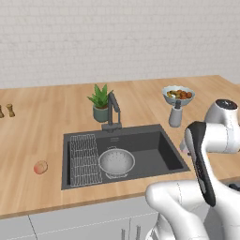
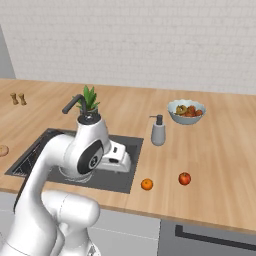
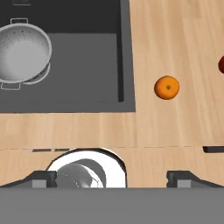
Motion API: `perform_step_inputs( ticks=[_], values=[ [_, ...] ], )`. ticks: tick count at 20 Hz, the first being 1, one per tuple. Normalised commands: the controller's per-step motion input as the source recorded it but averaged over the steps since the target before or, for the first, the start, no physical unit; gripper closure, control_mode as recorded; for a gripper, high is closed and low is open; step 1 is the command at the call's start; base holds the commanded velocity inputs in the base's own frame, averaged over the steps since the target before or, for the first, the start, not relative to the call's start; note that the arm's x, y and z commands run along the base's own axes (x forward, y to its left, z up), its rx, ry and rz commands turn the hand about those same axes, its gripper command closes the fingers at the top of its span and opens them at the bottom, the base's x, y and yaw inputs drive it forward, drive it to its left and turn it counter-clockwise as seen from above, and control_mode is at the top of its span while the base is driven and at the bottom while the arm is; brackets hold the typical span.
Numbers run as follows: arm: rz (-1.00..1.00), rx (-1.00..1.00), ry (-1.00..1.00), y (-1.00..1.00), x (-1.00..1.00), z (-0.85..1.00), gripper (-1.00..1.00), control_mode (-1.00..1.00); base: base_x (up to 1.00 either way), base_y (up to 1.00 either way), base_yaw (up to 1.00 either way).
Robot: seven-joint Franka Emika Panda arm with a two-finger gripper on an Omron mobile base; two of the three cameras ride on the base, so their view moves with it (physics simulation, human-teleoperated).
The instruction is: Put the colander in the sink, put the tangerine, peach, apple in the colander, and turn on the sink faucet and pour water over the colander.
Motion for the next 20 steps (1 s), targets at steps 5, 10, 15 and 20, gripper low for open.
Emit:
perform_step_inputs(
  ticks=[5,10,15,20],
  values=[
    [-0.15,0.0,0.0,-0.77,0.0,-0.03,-1.0,-1.0,0.0,0.0,0.0],
    [-0.09,0.0,0.0,-0.58,0.1,-0.08,-1.0,-1.0,0.0,0.0,0.0],
    [0.0,0.0,0.0,-0.12,0.52,-0.21,-1.0,-1.0,0.0,0.0,0.0],
    [0.0,0.0,0.0,0.0,0.63,-0.32,-1.0,-1.0,0.0,0.0,0.0]
  ],
)
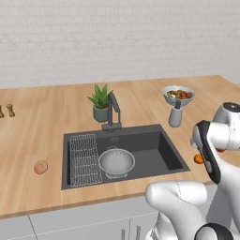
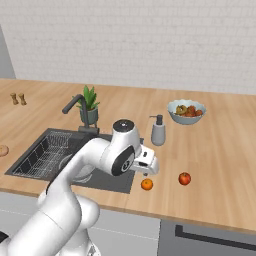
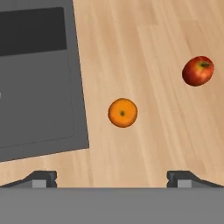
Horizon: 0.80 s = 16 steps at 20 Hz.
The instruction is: Put the colander in the sink, put the tangerine, peach, apple in the colander, and turn on the sink faucet and pour water over the colander.
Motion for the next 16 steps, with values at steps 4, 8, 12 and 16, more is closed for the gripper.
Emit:
perform_step_inputs(
  ticks=[4,8,12,16],
  values=[
    [0.0,0.01,0.0,-0.13,0.42,-0.42,-1.0,-1.0,0.0,0.0,0.0],
    [0.0,0.02,0.0,-0.19,0.21,-0.4,-1.0,-1.0,0.0,0.0,0.0],
    [0.0,0.01,0.0,-0.24,0.2,-0.31,-1.0,-1.0,0.0,0.0,0.0],
    [0.0,0.0,0.0,-0.11,0.19,-0.32,-1.0,-1.0,0.0,0.0,0.0]
  ],
)
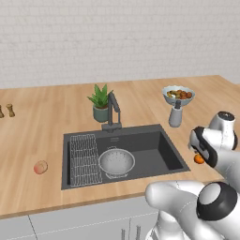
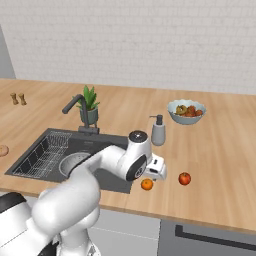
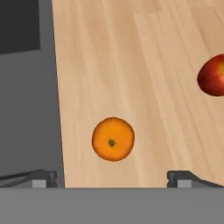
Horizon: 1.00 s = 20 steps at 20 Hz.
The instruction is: Put the colander in the sink, put the tangerine, peach, apple in the colander, and turn on the sink faucet and pour water over the colander.
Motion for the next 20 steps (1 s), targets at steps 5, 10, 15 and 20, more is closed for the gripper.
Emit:
perform_step_inputs(
  ticks=[5,10,15,20],
  values=[
    [0.0,0.0,0.0,-0.01,0.22,-0.3,-1.0,-1.0,0.0,0.0,0.0],
    [0.0,0.0,0.0,-0.03,0.15,-0.34,-1.0,-1.0,0.0,0.0,0.0],
    [0.0,0.0,0.0,-0.08,0.05,-0.32,-1.0,-1.0,0.0,0.0,0.0],
    [0.0,0.0,0.0,-0.04,0.01,-0.27,-1.0,-1.0,0.0,0.0,0.0]
  ],
)
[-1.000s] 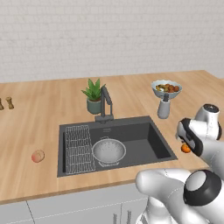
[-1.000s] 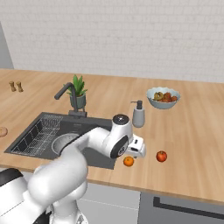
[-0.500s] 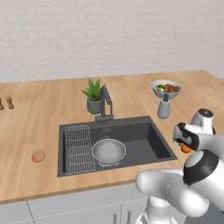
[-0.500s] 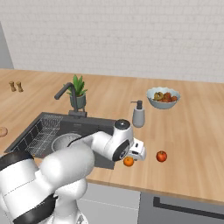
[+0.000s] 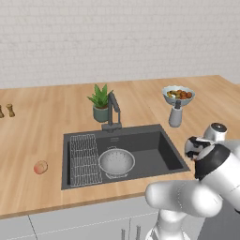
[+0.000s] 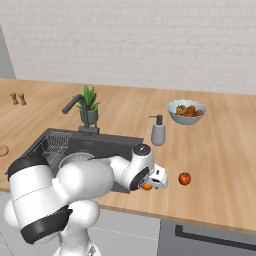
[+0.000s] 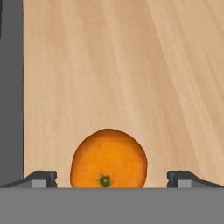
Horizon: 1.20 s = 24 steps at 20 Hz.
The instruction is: Put the colander in the sink, put the tangerine, peach, apple in the colander, and turn on the sink faucet and pour water over the colander.
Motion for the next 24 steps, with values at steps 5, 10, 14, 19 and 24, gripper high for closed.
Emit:
perform_step_inputs(
  ticks=[5,10,14,19,24],
  values=[
    [0.0,0.0,0.0,-0.01,0.03,-0.26,1.0,-1.0,0.0,0.0,0.0],
    [0.0,0.0,0.0,0.0,0.16,-0.06,1.0,-1.0,0.0,0.0,0.0],
    [0.0,0.0,0.0,0.0,0.01,0.01,1.0,-1.0,0.0,0.0,0.0],
    [-0.01,0.0,-0.02,0.12,-0.12,0.37,1.0,-1.0,0.0,0.0,0.0],
    [0.0,0.01,-0.13,0.39,-0.17,0.64,1.0,-1.0,0.0,0.0,0.0]
  ],
)
